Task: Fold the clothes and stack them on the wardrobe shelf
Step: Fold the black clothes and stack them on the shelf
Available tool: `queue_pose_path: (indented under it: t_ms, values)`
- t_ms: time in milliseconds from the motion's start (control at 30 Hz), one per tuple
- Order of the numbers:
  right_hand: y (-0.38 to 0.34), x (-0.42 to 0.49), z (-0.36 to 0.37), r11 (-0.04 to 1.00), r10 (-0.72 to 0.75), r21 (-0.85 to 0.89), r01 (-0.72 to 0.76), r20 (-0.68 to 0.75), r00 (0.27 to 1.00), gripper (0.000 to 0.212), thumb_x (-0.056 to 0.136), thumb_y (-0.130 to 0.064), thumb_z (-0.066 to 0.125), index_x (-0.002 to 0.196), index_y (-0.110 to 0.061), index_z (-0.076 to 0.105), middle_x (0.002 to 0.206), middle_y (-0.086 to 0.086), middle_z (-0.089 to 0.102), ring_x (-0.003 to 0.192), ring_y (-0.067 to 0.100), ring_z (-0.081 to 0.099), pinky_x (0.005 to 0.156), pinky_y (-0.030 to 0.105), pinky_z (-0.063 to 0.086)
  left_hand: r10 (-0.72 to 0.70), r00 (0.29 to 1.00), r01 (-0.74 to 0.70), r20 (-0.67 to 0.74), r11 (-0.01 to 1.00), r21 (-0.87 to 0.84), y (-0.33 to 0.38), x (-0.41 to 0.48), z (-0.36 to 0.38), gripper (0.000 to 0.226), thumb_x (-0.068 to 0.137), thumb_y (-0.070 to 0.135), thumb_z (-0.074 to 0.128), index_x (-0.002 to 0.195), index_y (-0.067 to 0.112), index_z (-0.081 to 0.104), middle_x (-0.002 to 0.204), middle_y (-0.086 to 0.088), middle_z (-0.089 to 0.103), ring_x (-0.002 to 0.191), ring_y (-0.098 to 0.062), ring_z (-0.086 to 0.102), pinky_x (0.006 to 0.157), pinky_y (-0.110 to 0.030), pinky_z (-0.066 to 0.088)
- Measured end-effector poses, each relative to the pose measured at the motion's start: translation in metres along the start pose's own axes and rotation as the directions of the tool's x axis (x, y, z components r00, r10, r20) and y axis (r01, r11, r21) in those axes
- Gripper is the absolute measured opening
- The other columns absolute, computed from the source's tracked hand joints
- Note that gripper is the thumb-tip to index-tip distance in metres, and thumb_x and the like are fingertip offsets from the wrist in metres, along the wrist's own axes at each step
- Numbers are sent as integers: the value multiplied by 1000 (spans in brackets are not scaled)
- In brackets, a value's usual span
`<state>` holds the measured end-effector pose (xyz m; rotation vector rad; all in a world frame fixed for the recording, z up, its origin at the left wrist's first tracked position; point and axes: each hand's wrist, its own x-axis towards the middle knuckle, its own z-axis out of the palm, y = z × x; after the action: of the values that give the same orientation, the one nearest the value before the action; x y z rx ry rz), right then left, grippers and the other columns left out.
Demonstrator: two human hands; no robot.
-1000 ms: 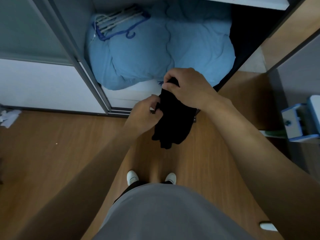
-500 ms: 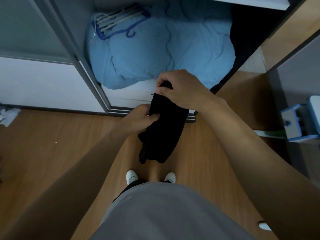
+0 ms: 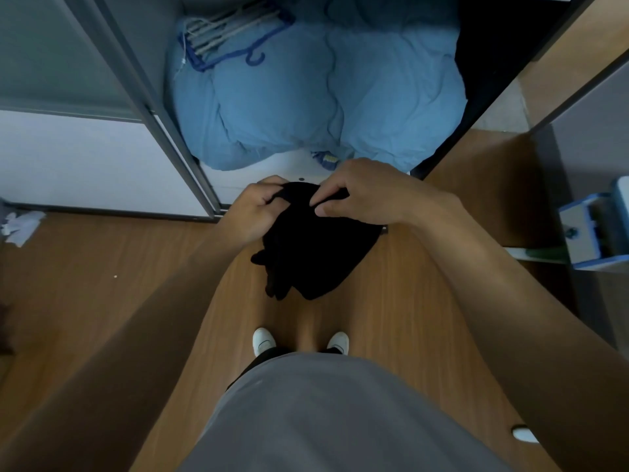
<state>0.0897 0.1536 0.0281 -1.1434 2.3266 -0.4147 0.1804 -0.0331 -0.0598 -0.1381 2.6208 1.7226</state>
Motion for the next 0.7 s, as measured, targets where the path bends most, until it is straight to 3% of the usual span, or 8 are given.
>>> queue_pose_path:
  t_ms: [100,200,367,533,633,700]
  values:
    - [1,2,1,1000,-18,-5,18,-31,999,23,95,-38,60,116,-39,72,121,-22,67,101,-7,56,84,15,44,-85,996,88,-32,989,117,-1,6,1,18,94,-3,51,86,-6,67,96,-20,62,88,-22,59,80,-33,45]
    - [1,5,5,998,-13,-69,11,-35,999,24,96,-34,58,114,-34,73,116,-15,70,97,0,58,80,23,46,-188,982,181,10,959,218,-1,11,2,14,88,7,60,76,3,65,91,-11,63,85,-23,61,76,-36,47]
    - [3,5,8,974,112,-193,-119,-46,993,24,93,-36,60,111,-31,74,110,-4,71,99,16,63,80,32,47,-47,996,67,-76,954,293,1,5,1,13,82,7,61,71,7,67,80,0,60,80,-22,61,72,-31,46]
    - [-3,9,7,950,132,-230,-213,-326,936,25,96,-38,53,108,-29,74,112,2,69,106,27,61,80,36,42,-8,989,54,-150,951,303,3,7,2,36,87,1,53,56,19,50,64,6,52,67,-15,53,64,-25,35]
    - [-8,9,6,950,116,-242,-195,-306,945,26,97,-35,51,109,-29,73,117,0,67,108,27,60,85,39,46,-25,992,65,-125,945,321,4,8,1,41,87,1,52,55,27,48,61,8,53,67,-16,53,63,-25,35]
    - [-9,6,5,949,135,-249,-196,-241,961,23,94,-33,54,103,-29,75,113,1,67,107,28,62,85,38,47,-16,988,64,-155,951,304,3,6,1,34,86,-1,52,59,20,56,65,6,58,70,-17,57,64,-23,38]
